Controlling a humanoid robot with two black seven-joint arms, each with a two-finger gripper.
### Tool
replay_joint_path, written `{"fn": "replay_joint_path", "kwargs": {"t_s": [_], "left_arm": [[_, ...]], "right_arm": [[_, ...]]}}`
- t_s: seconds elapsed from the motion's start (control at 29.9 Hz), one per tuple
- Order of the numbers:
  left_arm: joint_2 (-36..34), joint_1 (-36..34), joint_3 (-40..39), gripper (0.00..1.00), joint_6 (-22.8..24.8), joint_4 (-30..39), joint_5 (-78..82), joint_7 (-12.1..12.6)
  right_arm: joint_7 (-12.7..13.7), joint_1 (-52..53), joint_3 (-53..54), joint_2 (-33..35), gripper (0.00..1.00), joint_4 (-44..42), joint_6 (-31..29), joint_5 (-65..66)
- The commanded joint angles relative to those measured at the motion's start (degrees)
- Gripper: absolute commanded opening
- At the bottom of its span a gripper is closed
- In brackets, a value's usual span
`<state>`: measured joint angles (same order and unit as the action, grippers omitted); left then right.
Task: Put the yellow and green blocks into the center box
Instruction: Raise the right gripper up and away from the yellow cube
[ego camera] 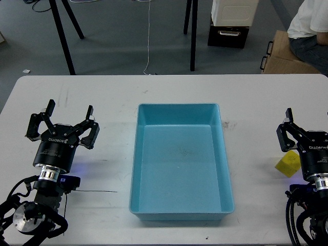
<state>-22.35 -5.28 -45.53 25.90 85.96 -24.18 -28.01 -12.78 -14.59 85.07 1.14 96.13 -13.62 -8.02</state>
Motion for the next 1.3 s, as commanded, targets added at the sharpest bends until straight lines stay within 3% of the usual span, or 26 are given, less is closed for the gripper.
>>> {"fn": "replay_joint_path", "kwargs": {"t_s": [0.0,0.27,0.33,0.5,0.6,0.8,1.0,1.07,1.2,1.27], "left_arm": [[0.03,0.36,0.09,1.0,-0.06,0.0,0.01,0.01],[0.03,0.36,0.01,1.0,-0.06,0.0,0.09,0.01],[0.03,0.36,0.01,1.0,-0.06,-0.09,0.09,0.01],[-0.15,0.36,-0.26,1.0,0.02,-0.17,0.09,0.01],[-0.15,0.36,-0.87,1.0,0.02,-0.17,0.09,0.01],[-0.15,0.27,-0.96,1.0,0.02,-0.44,0.18,0.01],[-0.15,0.01,-1.05,1.0,0.02,-0.61,0.18,0.01],[-0.15,-0.25,-1.14,1.0,0.02,-0.61,0.18,0.01],[-0.06,-0.25,-2.8,1.0,0.02,-0.61,0.18,0.01],[-0.15,-0.25,-2.89,1.0,0.02,-0.61,0.18,0.01]], "right_arm": [[-0.05,-0.61,0.1,0.1,0.99,-0.07,-0.01,0.02],[0.47,0.52,1.15,1.93,0.99,-0.24,-0.97,2.73],[0.47,2.63,0.72,5.79,0.99,-0.24,-2.28,11.22],[-0.67,11.32,2.2,13.79,0.99,-1.73,-2.29,49.17],[-0.76,18.17,0.63,20.81,0.99,-6.38,-3.07,56.79],[0.47,33.99,-16.75,39.27,0.99,-9.99,-10.2,57.58],[-0.75,49.55,-36.44,49.39,0.99,-19.22,-11.87,62.75],[-3.82,54.12,-41.89,50.89,0.99,-19.58,-12.05,69.77],[-14.53,58.01,-47.44,51.95,0.99,-19.4,-12.13,82.25],[-15.22,58.01,-48.85,53.96,0.98,-19.32,-12.13,89.8]]}}
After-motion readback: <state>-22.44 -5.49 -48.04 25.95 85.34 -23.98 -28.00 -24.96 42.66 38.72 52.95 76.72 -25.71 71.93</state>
